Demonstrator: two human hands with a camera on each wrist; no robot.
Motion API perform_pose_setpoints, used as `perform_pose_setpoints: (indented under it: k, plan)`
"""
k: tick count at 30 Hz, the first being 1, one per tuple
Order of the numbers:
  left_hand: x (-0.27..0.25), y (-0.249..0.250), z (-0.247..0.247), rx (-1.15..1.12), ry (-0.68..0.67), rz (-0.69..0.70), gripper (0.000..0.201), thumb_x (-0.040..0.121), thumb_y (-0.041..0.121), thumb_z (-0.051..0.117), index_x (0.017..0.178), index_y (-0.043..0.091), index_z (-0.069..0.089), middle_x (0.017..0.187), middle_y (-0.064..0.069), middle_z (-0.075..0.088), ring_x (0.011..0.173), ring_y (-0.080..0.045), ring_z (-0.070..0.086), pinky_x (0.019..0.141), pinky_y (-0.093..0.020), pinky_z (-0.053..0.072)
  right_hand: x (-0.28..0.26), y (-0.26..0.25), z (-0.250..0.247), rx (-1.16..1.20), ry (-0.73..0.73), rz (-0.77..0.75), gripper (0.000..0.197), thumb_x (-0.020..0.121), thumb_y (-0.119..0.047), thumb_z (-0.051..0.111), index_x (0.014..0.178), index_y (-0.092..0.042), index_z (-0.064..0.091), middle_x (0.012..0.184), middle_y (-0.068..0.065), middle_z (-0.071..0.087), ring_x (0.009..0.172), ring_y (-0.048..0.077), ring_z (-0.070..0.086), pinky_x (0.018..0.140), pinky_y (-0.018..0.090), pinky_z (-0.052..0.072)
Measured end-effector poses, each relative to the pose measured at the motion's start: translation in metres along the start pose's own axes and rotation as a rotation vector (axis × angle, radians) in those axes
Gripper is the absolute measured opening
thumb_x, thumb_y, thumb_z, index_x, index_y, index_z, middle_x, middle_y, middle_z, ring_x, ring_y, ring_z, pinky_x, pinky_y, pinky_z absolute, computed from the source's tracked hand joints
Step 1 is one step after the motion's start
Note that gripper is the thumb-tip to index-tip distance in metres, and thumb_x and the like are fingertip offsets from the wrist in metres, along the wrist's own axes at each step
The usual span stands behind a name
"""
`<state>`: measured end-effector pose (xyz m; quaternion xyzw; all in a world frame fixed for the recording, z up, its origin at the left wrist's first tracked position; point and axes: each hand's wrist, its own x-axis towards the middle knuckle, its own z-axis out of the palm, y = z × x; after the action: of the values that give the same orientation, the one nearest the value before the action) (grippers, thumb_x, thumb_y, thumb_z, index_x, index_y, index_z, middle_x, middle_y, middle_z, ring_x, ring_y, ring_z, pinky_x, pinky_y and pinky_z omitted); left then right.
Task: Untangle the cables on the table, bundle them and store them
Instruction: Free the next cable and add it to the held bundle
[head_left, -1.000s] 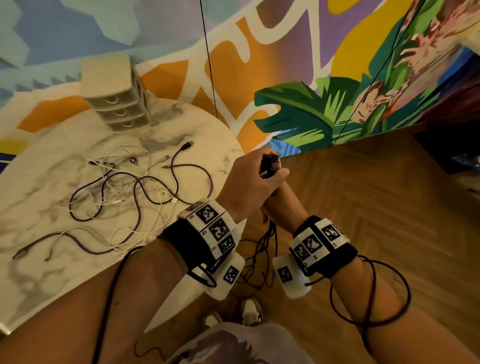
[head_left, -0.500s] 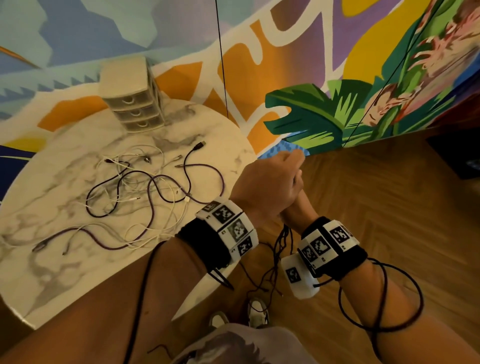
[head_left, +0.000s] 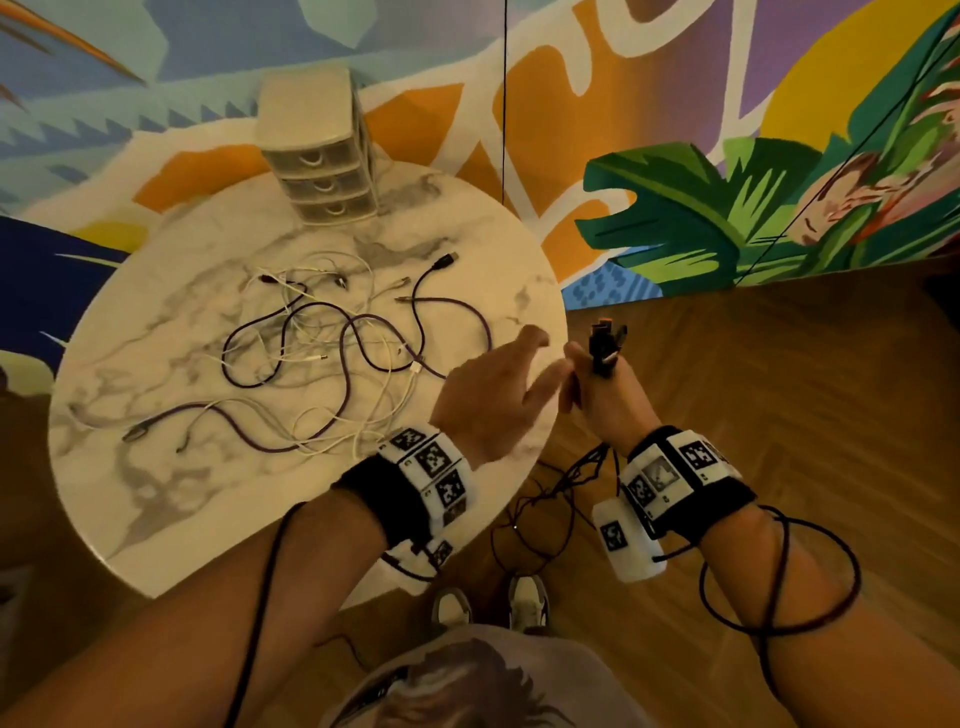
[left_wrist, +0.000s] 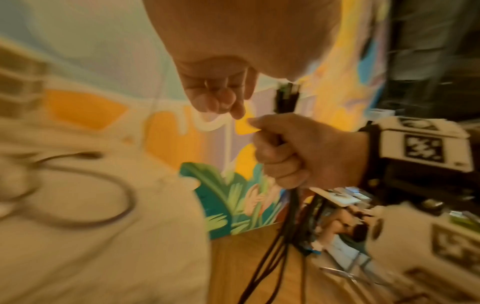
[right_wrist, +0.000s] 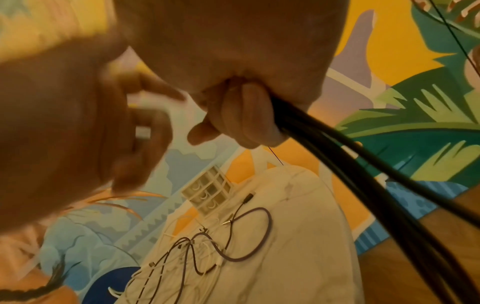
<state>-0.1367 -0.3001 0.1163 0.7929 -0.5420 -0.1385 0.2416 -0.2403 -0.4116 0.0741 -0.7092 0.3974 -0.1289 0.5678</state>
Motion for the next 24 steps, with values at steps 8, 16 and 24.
perform_pose_setpoints:
  k: [8,16,24]
  plan:
    - [-0.055,-0.189,-0.010,0.336,-0.247,-0.658,0.018,0.090,0.035,0.047,0.084,0.018,0.051,0.103,-0.014,0.062,0.092,-0.033,0.057,0.068,-0.033,0.041,0.012,0.010,0.016,0.027,-0.071,0.140,0.064,0.100,-0.041,0.035,0.048,-0.010,0.056,0.037,-0.006,0.034,0.032,0.006,0.029,0.047,0.027,0.024]
    - [-0.092,-0.260,-0.032,0.451,-0.317,-0.872,0.041,0.087,0.023,0.054,0.126,0.013,0.046,0.127,-0.015,0.044,0.116,-0.036,0.047,0.089,-0.045,0.046,0.023,0.014,0.042,0.038,-0.156,0.211,0.064,0.099,-0.044,0.037,0.052,-0.006,0.058,0.043,0.003,0.030,0.036,0.013,0.024,0.044,0.028,0.021]
    - [-0.007,-0.228,0.002,0.503,-0.321,-0.152,0.037,0.094,0.020,0.045,0.130,0.012,0.046,0.117,-0.013,0.054,0.100,-0.034,0.056,0.070,-0.041,0.047,0.029,0.011,0.067,0.052,-0.222,0.237,0.063,0.099,-0.045,0.037,0.056,-0.004,0.058,0.044,0.005,0.027,0.038,0.016,0.020,0.044,0.027,0.018]
